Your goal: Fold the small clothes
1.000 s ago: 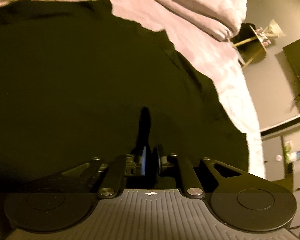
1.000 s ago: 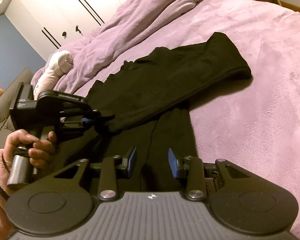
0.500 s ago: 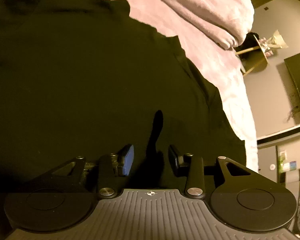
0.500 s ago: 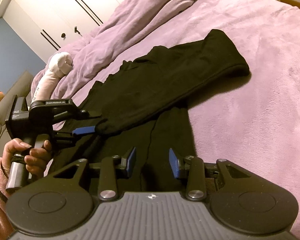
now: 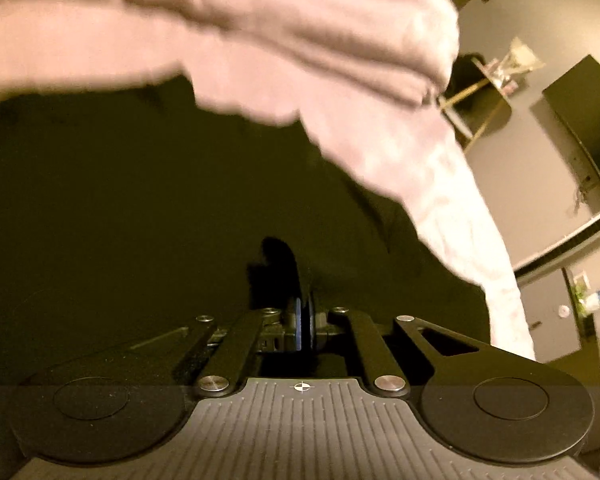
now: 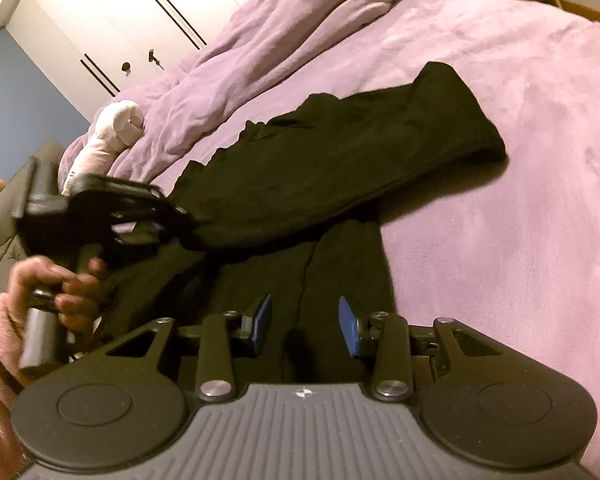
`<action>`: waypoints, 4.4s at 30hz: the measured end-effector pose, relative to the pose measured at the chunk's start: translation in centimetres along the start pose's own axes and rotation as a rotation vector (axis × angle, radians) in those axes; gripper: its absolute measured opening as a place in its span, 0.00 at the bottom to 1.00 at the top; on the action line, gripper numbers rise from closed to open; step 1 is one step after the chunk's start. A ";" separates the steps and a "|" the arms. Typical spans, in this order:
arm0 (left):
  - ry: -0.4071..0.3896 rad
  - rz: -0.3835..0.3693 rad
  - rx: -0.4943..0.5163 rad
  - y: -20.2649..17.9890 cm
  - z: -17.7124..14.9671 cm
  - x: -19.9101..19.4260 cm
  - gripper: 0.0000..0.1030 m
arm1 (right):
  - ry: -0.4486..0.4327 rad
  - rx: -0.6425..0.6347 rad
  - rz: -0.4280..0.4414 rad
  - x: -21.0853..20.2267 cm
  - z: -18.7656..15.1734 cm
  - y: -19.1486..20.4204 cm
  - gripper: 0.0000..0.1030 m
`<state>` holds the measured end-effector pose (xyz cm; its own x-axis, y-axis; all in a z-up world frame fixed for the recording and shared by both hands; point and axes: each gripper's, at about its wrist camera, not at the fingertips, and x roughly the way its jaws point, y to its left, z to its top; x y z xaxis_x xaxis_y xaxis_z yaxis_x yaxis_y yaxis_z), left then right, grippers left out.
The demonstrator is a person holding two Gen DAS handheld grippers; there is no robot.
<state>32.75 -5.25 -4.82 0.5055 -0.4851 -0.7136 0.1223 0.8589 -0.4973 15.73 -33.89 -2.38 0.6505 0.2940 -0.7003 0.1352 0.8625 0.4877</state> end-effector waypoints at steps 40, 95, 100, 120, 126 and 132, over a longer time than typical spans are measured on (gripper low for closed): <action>-0.248 0.364 -0.175 17.1 3.7 -7.4 0.02 | -0.203 0.365 -0.015 8.5 6.0 -3.2 0.15; -0.097 0.310 -0.177 17.1 0.0 -5.4 0.28 | -0.108 -0.606 -0.455 14.5 6.9 7.8 0.08; -0.121 0.264 -0.279 19.2 -1.7 -9.0 0.37 | -0.089 -0.632 -0.350 13.9 3.5 9.7 0.17; -0.650 0.326 -1.008 42.9 -10.6 -28.2 0.58 | -0.014 -0.448 -0.267 7.0 -2.8 12.0 0.25; -0.746 0.215 -1.175 46.3 -11.6 -27.7 0.24 | 0.009 -0.441 -0.270 6.8 -2.9 13.1 0.25; -0.686 0.264 -1.146 47.3 -10.7 -27.8 0.05 | 0.014 -0.465 -0.275 7.0 -3.3 13.7 0.25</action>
<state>15.35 47.11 -13.80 0.7634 0.1378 -0.6310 -0.6456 0.1322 -0.7522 19.62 -18.65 -2.32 0.6277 0.0341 -0.7777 -0.0481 0.9988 0.0049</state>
